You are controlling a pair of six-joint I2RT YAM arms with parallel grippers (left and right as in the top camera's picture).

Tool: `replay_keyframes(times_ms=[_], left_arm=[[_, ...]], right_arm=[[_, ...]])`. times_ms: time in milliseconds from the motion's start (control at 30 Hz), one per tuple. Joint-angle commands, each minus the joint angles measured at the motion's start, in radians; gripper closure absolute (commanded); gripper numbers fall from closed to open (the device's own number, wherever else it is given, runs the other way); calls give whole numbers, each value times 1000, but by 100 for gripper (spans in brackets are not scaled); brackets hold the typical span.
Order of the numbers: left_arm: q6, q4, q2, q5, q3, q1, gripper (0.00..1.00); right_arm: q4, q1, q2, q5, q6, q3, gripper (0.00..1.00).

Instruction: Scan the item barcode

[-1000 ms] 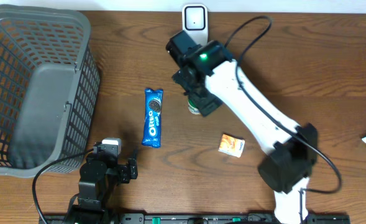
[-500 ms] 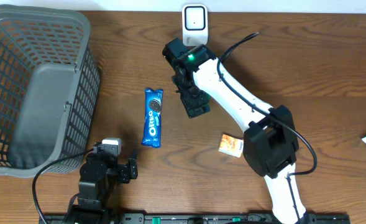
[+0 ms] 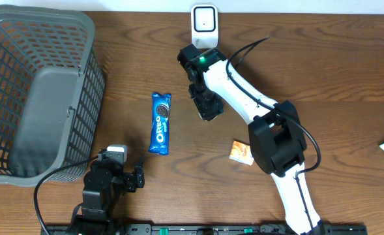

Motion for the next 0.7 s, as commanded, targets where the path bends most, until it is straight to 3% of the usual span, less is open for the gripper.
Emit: replay_keyframes(times_ms=[0,167,200,300,400,533,667], left_arm=[[-5,0,-8,-6,-16,-2,10],[-5,0,-8,-6,-16,-2,10],[-5,0,-8,-6,-16,-2,10],[-5,0,-8,-6,-16,-2,10],[-5,0,-8,-6,-16,-2,10],[-5,0,-8,-6,-16,-2,10],[-5,0,-8,-6,-16,-2,10]], right_arm=[[-13,-10,6,16,-194,-3,37],[-31,-21,6,-24,-572,-3,35],[-32,-27,6,-30,-787,-3,34],[-55,-29,6,-19,-1230,-3,33],[-102,-27,6,55,-1482,-3,27],[-159,-26,-2,238,-1601,0,3],[-164,-25,-38,184,-1559,3,1]])
